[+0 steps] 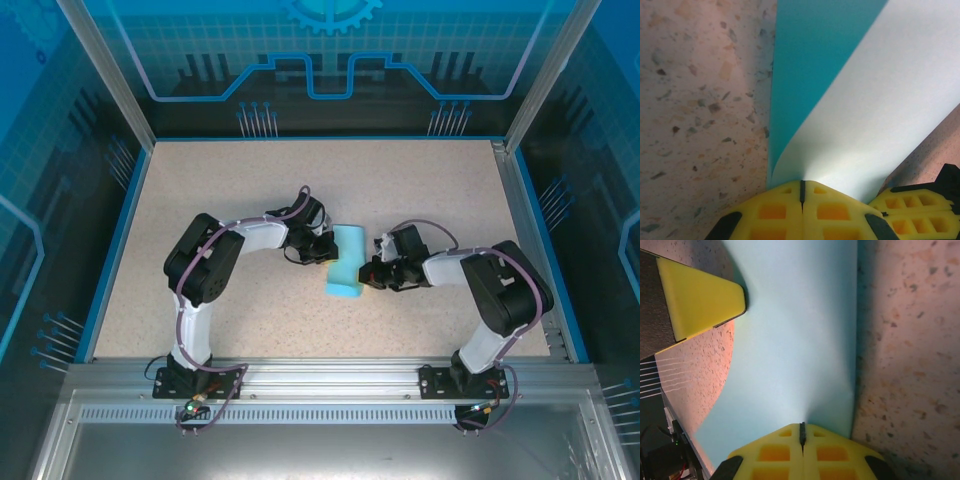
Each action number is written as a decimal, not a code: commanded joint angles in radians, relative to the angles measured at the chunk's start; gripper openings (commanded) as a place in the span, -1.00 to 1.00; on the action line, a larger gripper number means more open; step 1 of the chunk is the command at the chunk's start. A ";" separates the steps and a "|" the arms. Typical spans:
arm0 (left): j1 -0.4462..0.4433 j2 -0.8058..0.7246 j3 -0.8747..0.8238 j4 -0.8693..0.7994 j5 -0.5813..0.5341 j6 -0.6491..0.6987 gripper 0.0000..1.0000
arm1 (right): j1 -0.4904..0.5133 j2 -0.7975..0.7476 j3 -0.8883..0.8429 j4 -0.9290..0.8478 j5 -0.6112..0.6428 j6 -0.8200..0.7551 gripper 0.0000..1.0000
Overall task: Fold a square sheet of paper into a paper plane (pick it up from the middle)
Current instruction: Fold the square sheet of paper in half at the center of the table.
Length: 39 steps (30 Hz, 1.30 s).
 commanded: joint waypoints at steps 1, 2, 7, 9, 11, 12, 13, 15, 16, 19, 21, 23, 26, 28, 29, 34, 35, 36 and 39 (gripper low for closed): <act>-0.009 0.051 -0.027 -0.054 -0.031 0.022 -1.00 | 0.013 0.020 0.005 -0.066 0.033 -0.052 -1.00; -0.009 0.052 -0.027 -0.056 -0.031 0.024 -1.00 | 0.013 0.018 0.010 -0.071 0.029 -0.053 -1.00; -0.009 0.052 -0.030 -0.056 -0.034 0.025 -1.00 | 0.020 -0.052 0.018 -0.053 -0.008 -0.027 -1.00; -0.009 0.055 -0.031 -0.055 -0.032 0.022 -1.00 | 0.021 -0.080 0.016 -0.043 -0.020 -0.015 -1.00; -0.009 0.053 -0.031 -0.053 -0.031 0.021 -1.00 | 0.023 -0.098 0.010 -0.020 -0.035 -0.002 -1.00; -0.009 0.055 -0.031 -0.051 -0.032 0.021 -1.00 | 0.026 -0.099 0.007 -0.010 -0.040 0.005 -1.00; -0.009 0.057 -0.030 -0.052 -0.031 0.023 -1.00 | 0.027 -0.096 0.004 -0.005 -0.041 0.009 -1.00; -0.009 0.059 -0.024 -0.058 -0.031 0.025 -1.00 | 0.032 -0.084 -0.010 0.015 -0.046 0.020 -1.00; -0.009 0.061 -0.022 -0.059 -0.032 0.026 -1.00 | 0.034 -0.077 -0.018 0.026 -0.048 0.024 -1.00; -0.009 0.061 -0.021 -0.057 -0.032 0.026 -1.00 | 0.039 -0.048 -0.041 0.039 -0.041 0.022 -1.00; -0.009 0.061 -0.019 -0.059 -0.032 0.026 -1.00 | 0.039 -0.025 -0.058 0.046 -0.032 0.016 -1.00; -0.009 0.061 -0.020 -0.060 -0.031 0.027 -1.00 | 0.039 -0.004 -0.076 0.063 -0.029 0.015 -1.00; -0.009 0.061 -0.021 -0.060 -0.031 0.029 -1.00 | 0.040 0.022 -0.085 0.062 -0.015 0.012 -1.00; -0.010 0.065 -0.019 -0.062 -0.031 0.029 -1.00 | 0.040 0.021 -0.079 0.054 -0.025 0.011 -1.00; -0.009 0.066 -0.018 -0.061 -0.030 0.030 -1.00 | 0.043 0.012 -0.076 0.049 -0.025 0.011 -1.00; -0.009 0.069 -0.024 -0.062 -0.034 0.033 -1.00 | 0.050 -0.080 -0.050 -0.003 -0.026 0.003 -1.00; -0.009 0.070 -0.030 -0.057 -0.033 0.030 -1.00 | 0.051 -0.094 -0.050 -0.006 -0.030 0.003 -1.00; -0.009 0.070 -0.037 -0.050 -0.033 0.027 -1.00 | 0.054 -0.107 -0.048 -0.015 -0.025 -0.001 -1.00; -0.009 0.077 -0.043 -0.044 -0.031 0.020 -1.00 | 0.064 -0.119 -0.048 -0.036 -0.017 -0.009 -1.00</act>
